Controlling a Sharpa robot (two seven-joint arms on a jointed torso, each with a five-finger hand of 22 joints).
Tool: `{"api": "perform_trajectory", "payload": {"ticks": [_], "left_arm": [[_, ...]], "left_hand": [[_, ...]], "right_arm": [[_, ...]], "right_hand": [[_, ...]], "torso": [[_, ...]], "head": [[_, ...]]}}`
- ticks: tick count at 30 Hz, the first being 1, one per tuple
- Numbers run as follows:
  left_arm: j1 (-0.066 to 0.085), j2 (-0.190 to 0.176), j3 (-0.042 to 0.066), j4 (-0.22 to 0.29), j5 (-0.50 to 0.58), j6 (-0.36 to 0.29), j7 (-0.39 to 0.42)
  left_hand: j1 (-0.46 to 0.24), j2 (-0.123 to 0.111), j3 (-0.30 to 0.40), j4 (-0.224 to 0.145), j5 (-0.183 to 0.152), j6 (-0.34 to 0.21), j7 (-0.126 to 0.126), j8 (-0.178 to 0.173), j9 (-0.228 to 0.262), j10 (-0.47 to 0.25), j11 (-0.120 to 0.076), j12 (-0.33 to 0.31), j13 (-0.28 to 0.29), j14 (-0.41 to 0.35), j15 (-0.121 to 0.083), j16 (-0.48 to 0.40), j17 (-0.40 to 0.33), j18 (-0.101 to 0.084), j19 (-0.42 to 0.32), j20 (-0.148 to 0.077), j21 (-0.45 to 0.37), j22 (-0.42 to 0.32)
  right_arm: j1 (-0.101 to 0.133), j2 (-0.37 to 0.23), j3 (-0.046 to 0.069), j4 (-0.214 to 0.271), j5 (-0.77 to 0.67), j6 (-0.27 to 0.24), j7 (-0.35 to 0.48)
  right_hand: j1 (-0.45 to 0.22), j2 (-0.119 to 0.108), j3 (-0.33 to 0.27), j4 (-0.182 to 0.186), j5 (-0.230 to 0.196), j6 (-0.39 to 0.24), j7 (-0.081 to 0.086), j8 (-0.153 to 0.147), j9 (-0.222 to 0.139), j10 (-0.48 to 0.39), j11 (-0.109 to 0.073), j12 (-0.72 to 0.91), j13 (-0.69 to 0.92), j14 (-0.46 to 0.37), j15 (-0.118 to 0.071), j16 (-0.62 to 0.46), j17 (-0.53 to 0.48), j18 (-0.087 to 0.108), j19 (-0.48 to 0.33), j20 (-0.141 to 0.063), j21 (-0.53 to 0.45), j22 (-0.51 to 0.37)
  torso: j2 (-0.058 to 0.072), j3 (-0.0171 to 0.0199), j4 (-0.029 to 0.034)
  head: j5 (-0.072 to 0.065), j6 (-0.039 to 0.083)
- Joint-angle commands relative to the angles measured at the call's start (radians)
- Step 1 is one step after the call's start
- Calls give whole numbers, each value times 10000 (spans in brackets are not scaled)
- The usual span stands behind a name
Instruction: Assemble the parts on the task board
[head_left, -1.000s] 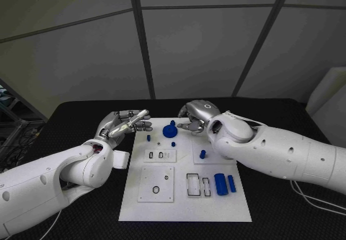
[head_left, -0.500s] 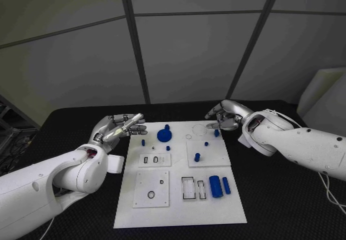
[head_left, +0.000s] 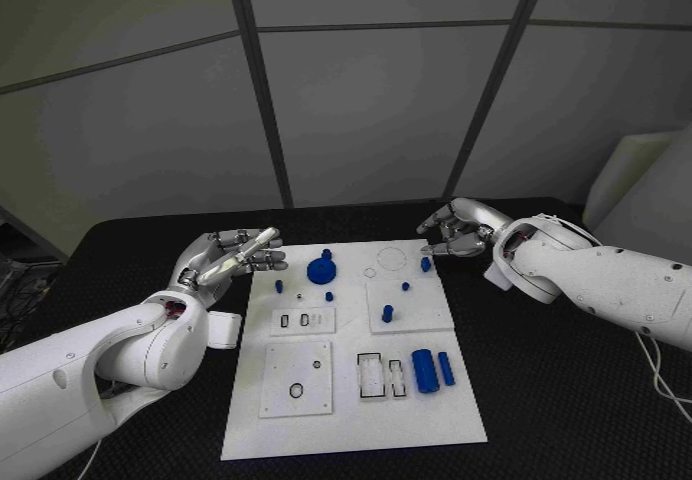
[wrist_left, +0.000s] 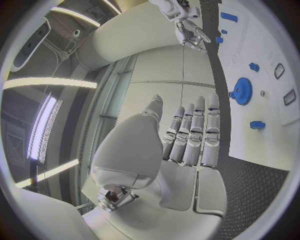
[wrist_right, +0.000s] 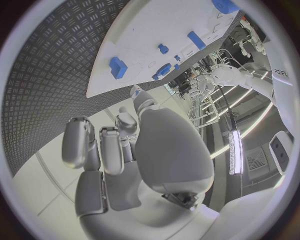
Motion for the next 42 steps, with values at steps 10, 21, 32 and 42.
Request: {"api": "perform_trajectory", "payload": {"ticks": [10,21,32,42], "left_arm": [[-3,34,8,-36,-58,118,85],[-17,46,8,-61,-58,123,80],[-36,66,8,-89,-58,118,74],[-41,76,8,-101,-58,120,72]], "left_hand": [[41,87,-51,2,-14,73,-27,-59,10,56,1,-13,11,36,59,-67,17,56,29,63,-47,-12],[45,89,-55,-2,-14,72,-25,-65,8,57,2,-19,10,36,59,-74,20,56,30,62,-48,-14],[45,89,-55,-2,-14,72,-25,-65,8,57,2,-19,10,36,59,-74,20,56,30,62,-48,-14],[50,92,-61,-8,-14,67,-22,-76,5,51,5,-30,7,36,60,-85,24,55,30,62,-50,-17]], "right_arm": [[-92,-224,0,74,161,552,420],[-336,-173,-1,-52,138,736,407],[-390,-108,-2,-124,88,838,417],[-437,-14,-2,-263,-1,928,382]], "right_hand": [[-218,26,-298,75,167,0,10,44,18,138,26,299,255,704,19,113,936,-53,149,29,149,182],[-210,41,-371,58,208,-39,54,17,13,113,57,324,272,711,39,136,985,-60,166,40,170,220],[-189,67,-389,46,220,-46,73,16,13,134,73,377,323,719,52,157,1030,-69,186,50,192,261],[-29,346,-388,-63,243,397,68,203,113,238,74,645,563,735,70,210,1140,-97,261,83,287,432]], "torso": [[8,-12,-11],[3,-15,-1],[-5,-22,0],[-7,-27,6]], "head": [[-57,-79],[-57,-132],[-32,-168],[-14,-199]]}}
